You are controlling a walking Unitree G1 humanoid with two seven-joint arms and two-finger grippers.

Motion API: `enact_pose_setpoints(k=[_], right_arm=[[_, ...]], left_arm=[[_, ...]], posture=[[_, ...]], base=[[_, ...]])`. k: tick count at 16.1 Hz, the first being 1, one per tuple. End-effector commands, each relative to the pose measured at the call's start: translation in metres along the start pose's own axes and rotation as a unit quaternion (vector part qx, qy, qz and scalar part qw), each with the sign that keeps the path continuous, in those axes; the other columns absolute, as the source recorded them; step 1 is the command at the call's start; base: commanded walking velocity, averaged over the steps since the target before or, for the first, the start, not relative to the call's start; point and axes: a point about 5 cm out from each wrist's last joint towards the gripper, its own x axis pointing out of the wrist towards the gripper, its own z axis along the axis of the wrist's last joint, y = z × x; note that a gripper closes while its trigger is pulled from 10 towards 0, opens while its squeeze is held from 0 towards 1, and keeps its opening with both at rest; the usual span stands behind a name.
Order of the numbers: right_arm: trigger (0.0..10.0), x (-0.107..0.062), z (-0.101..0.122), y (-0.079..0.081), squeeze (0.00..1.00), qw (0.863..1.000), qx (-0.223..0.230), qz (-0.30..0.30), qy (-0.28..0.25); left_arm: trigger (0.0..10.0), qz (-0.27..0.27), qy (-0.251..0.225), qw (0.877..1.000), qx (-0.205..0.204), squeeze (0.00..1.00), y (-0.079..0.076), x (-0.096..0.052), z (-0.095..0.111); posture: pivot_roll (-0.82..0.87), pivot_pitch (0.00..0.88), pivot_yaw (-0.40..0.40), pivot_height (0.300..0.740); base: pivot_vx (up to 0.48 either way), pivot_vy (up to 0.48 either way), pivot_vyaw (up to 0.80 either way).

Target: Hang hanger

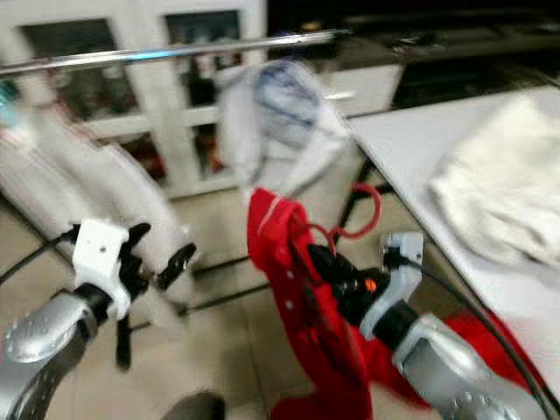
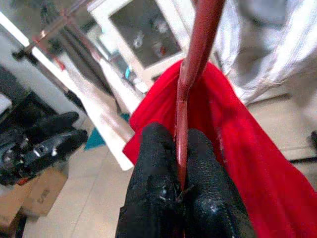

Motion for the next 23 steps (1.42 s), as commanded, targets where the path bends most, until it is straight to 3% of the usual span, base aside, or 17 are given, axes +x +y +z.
enact_pose_setpoints(k=[1, 3, 18, 23], right_arm=[[10.0, 0.002, 0.001, 0.0, 0.0, 1.0, -0.013, -0.005, -0.003], [10.0, 0.005, -0.003, -0.009, 0.0, 0.999, -0.03, -0.027, 0.009], [10.0, 0.014, -0.009, -0.014, 0.0, 0.997, -0.067, -0.039, 0.018], [10.0, 0.019, -0.014, -0.019, 0.0, 0.994, -0.079, -0.077, 0.02]], left_arm=[[10.0, 0.006, 0.008, 1.0, -0.002, 0.0, 0.001, 0.001, -0.004], [10.0, 0.004, 0.009, 1.0, 0.0, 0.0, 0.0, 0.002, -0.004], [10.0, -0.003, 0.006, 1.0, 0.014, 0.0, -0.002, 0.007, -0.003], [10.0, -0.013, 0.002, 0.999, 0.03, 0.0, -0.007, 0.01, -0.002]], posture=[[0.06, 0.099, -0.033, 0.74], [0.07, 0.097, -0.034, 0.74], [0.07, 0.089, -0.041, 0.74], [0.06, 0.09, -0.043, 0.74]], base=[[0.0, 0.0, 0.8], [0.0, 0.0, 0.8], [0.0, 0.0, 0.79], [0.0, 0.0, 0.0]])
